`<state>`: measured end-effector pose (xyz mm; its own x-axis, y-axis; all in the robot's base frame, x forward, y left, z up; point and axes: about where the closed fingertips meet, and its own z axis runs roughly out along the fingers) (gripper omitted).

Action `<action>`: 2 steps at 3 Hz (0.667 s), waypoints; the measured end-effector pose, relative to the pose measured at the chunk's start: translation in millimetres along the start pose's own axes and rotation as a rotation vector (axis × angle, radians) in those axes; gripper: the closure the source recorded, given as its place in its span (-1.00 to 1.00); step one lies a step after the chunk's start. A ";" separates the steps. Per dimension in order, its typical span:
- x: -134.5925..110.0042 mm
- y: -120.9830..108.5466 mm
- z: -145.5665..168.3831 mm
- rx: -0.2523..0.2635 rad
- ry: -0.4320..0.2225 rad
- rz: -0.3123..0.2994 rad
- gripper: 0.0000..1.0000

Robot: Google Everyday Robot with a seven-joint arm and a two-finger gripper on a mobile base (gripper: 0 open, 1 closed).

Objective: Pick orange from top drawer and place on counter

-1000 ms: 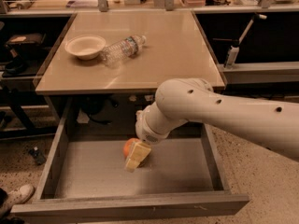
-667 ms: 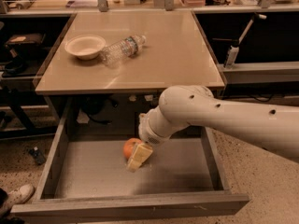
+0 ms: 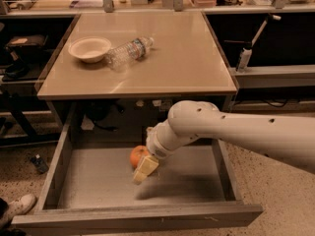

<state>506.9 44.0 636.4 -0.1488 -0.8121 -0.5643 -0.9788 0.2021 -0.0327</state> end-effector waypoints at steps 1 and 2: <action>2.4 -2.1 12.6 -0.017 -0.013 0.018 -1.00; 3.5 -2.0 23.2 -0.038 -0.025 0.037 -1.00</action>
Offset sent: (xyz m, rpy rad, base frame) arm 0.0078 0.0135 -0.0312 0.0573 0.0749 -0.0187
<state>511.5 53.5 615.4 -0.1821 -0.7906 -0.5847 -0.9774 0.2106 0.0197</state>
